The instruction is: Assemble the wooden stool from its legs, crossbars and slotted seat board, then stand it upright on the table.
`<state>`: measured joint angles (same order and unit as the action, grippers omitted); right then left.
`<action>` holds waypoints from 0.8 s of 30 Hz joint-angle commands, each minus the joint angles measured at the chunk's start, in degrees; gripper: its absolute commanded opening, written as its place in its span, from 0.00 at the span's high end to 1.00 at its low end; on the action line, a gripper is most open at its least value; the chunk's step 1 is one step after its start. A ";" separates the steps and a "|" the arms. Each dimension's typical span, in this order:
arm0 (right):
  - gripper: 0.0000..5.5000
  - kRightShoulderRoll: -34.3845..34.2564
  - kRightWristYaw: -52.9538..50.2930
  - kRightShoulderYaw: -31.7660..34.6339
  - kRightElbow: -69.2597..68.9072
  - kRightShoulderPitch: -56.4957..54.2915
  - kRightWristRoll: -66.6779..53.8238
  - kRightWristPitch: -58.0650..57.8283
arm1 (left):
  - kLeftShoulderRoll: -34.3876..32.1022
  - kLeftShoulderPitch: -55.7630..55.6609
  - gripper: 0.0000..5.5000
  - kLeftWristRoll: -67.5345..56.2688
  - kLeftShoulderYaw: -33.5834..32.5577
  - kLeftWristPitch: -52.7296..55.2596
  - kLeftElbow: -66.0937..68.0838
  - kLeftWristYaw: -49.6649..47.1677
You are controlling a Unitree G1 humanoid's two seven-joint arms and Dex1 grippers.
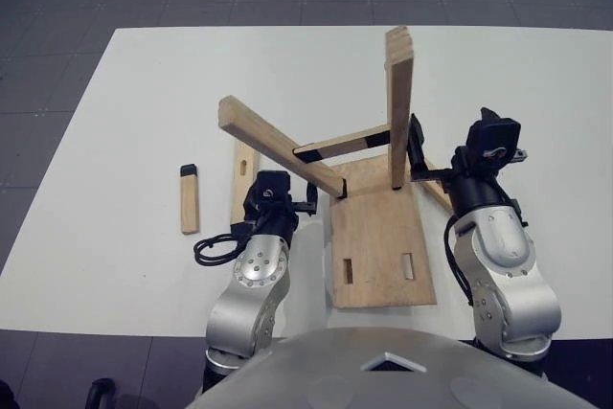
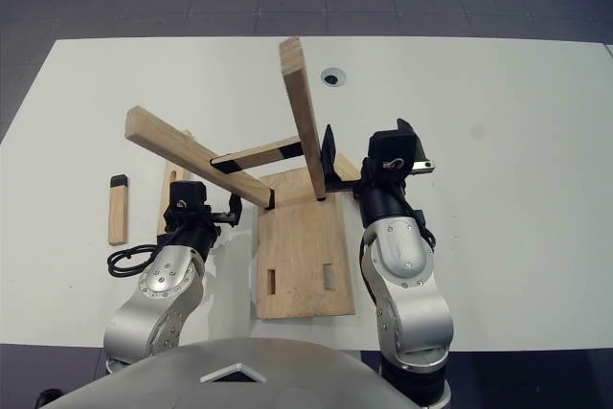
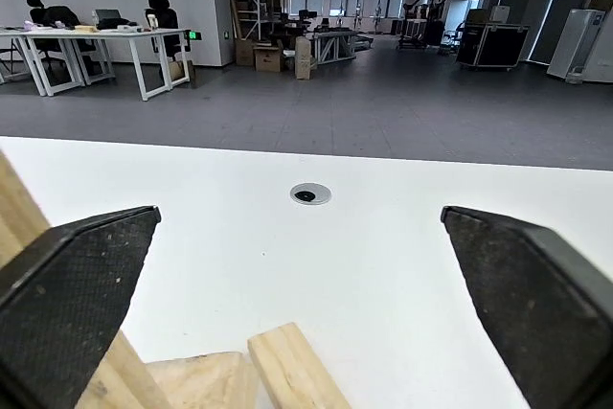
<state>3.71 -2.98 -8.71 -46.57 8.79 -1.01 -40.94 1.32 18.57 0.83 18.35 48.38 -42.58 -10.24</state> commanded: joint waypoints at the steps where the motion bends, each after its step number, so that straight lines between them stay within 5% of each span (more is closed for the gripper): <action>1: 0.00 2.27 2.50 5.99 0.56 -2.12 -1.65 0.00 | -0.17 -3.19 0.18 -0.84 -1.71 -1.74 -3.44 2.17; 15: 0.00 4.30 4.24 13.55 -0.30 -7.14 -3.01 -0.91 | -0.44 -6.77 0.18 -1.33 -10.60 -1.55 -3.20 4.11; 24: 0.00 8.20 5.27 18.63 -5.18 -24.73 -6.54 -10.18 | -6.65 -38.09 0.18 -10.37 -31.34 7.37 -5.98 7.95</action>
<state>10.74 1.83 9.11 -50.77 -11.57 -6.39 -48.33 -3.52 -13.07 -7.71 -10.62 53.20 -48.58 -3.24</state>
